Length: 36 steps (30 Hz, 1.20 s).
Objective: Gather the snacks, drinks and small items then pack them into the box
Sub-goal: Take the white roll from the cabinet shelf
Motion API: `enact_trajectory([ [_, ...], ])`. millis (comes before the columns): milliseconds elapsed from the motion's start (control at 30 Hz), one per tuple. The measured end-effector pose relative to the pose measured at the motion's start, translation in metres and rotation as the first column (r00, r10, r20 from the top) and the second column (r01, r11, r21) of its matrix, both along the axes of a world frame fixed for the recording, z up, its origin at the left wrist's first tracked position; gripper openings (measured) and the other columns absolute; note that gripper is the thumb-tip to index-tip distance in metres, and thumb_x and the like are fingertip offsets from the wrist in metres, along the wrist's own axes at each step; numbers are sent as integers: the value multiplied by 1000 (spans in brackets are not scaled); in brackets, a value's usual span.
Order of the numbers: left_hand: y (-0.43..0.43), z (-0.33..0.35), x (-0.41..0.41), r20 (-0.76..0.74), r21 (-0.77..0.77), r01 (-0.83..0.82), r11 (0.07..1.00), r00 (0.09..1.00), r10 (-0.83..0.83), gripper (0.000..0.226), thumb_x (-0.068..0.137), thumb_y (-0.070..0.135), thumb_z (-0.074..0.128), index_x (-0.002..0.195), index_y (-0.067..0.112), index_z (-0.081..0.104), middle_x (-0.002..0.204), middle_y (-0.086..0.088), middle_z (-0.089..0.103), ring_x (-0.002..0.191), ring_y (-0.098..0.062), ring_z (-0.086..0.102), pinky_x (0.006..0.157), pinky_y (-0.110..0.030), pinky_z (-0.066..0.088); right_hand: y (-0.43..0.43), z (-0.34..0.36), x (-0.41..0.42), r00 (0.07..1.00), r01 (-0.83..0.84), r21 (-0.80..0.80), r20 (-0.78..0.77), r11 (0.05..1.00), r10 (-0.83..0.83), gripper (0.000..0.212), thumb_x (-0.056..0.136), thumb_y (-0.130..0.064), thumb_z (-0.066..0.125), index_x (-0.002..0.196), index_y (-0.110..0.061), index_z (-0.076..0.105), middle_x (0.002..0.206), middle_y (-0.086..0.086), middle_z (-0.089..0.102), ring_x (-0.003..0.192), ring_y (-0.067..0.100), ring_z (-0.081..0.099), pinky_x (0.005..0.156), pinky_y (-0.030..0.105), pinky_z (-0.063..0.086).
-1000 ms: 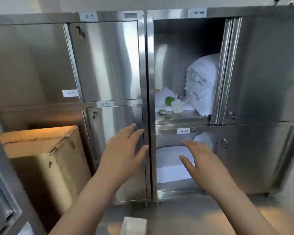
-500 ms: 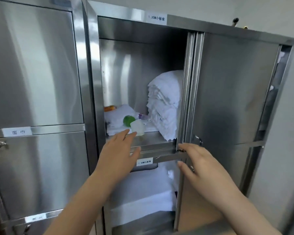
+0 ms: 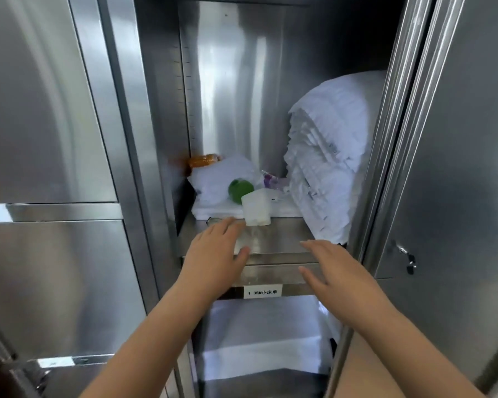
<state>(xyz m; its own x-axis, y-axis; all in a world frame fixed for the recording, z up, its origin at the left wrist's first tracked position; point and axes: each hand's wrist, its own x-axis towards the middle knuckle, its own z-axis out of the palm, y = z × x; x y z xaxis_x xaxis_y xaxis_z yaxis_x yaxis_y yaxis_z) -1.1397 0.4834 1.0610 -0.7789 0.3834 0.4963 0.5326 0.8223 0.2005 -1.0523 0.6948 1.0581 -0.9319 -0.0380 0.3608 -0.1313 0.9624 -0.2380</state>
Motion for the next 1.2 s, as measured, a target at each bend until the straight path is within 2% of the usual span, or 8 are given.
enact_trajectory([
  [133, 17, -26, -74, 37, -4, -18, 1000, 999, 18, 52, 92, 38, 47, 141, 25, 37, 148, 2, 37, 133, -17, 35, 106, -31, 29, 14, -22, -77, 1000, -21, -17, 10, 1000, 22, 52, 97, -43, 41, 145, -28, 28, 145, -12, 36, 132, 7, 30, 99, 17, 25],
  [333, 50, -63, -203, 108, -20, -8, 1000, 994, 10, 55, 93, 36, 47, 144, 22, 33, 149, -3, 34, 133, -22, 35, 106, -33, 29, 38, -45, -216, 996, -3, -1, 88, 1000, 3, 53, 97, -40, 45, 144, -24, 29, 142, -2, 41, 128, 16, 38, 100, 27, 33],
  [567, 93, -83, -306, 181, -71, 22, 997, 984, -8, 59, 93, 37, 49, 146, 20, 28, 151, -4, 31, 134, -23, 33, 108, -36, 28, 56, -70, -338, 988, 58, -126, 147, 990, -39, 55, 95, -38, 48, 145, -20, 31, 144, 1, 41, 127, 19, 42, 102, 30, 33],
  [733, 104, -87, -337, 155, -39, -8, 999, 988, 14, 62, 90, 32, 54, 145, 15, 31, 150, -7, 33, 133, -24, 34, 107, -36, 29, 61, -94, -382, 990, 83, -287, 133, 954, -46, 61, 92, -39, 53, 145, -19, 29, 141, 3, 41, 123, 18, 44, 99, 33, 39],
  [933, 112, -86, -346, 150, -34, 48, 998, 988, -42, 60, 93, 27, 52, 146, 12, 28, 152, -7, 29, 139, -22, 25, 112, -26, 15, 63, -104, -408, 992, 57, -397, 129, 916, -6, 75, 88, -47, 56, 149, -24, 17, 138, -1, 47, 116, 16, 52, 92, 36, 46],
  [1067, 116, -86, -345, 138, -16, 70, 997, 988, -67, 58, 94, 23, 51, 146, 9, 28, 153, -7, 28, 141, -21, 22, 111, -19, 5, 64, -109, -412, 995, 30, -428, 101, 903, 15, 80, 85, -47, 60, 149, -19, 19, 124, 0, 55, 109, 15, 52, 90, 33, 46],
  [1200, 114, -84, -347, 135, 1, 75, 997, 988, -74, 59, 94, 23, 52, 146, 9, 27, 152, -6, 29, 141, -20, 22, 111, -19, 6, 62, -111, -411, 996, 4, -493, 81, 870, 42, 76, 86, -41, 62, 148, -18, 24, 125, 2, 55, 110, 16, 53, 91, 37, 47],
])
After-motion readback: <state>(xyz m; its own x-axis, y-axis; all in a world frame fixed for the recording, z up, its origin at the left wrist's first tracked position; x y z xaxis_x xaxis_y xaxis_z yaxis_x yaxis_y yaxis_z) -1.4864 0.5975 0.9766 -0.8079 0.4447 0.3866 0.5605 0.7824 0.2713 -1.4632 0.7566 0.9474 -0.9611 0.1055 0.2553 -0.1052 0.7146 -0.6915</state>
